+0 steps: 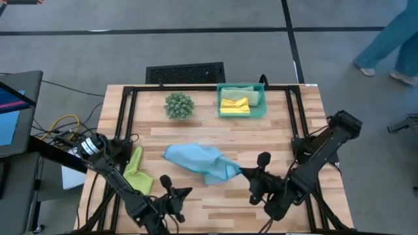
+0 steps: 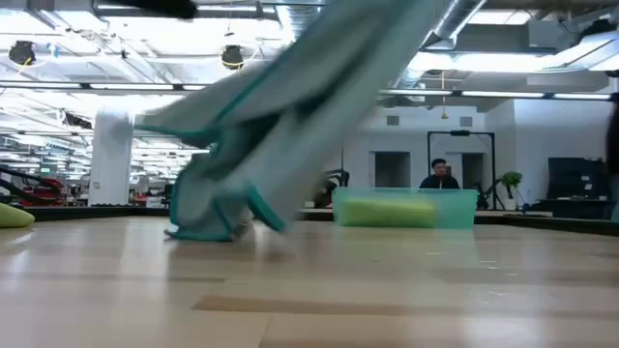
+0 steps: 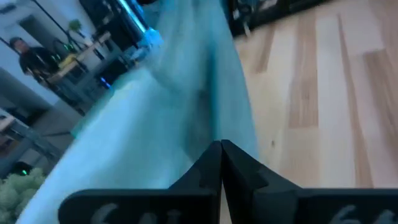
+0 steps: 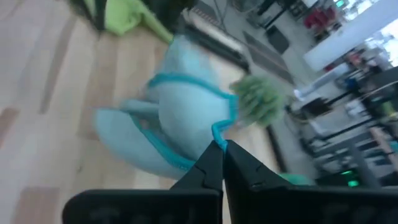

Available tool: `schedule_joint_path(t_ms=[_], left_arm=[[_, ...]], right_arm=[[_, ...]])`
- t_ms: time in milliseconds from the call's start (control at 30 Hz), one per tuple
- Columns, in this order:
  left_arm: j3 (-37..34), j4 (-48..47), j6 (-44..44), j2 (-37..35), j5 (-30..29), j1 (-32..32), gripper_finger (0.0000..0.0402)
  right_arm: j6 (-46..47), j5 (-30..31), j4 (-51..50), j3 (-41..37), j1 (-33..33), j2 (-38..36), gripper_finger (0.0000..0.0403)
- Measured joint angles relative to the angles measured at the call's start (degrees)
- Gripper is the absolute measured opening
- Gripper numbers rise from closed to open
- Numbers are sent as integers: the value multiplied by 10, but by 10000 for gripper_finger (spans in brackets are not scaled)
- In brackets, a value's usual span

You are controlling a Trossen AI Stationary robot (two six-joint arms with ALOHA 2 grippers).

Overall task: Roll microfiber towels into tight, uniform cylinder then place into a basket
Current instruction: Roll the blue microfiber cloth

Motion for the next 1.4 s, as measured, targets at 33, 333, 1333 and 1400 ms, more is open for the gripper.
schedule_joint_path(t_ms=[33,333,1333,1400], left_arm=[[0,4,5,0,-7,-4,0],[-1,10,9,0,74,21,0],[-2,291,340,113,382,196,108],[4,299,340,112,413,209,124]], right_arm=[[13,-14,21,-28,2,-1,17],[82,-87,119,-159,12,43,52],[150,-309,40,-160,34,37,135],[149,-309,48,-160,31,37,125]])
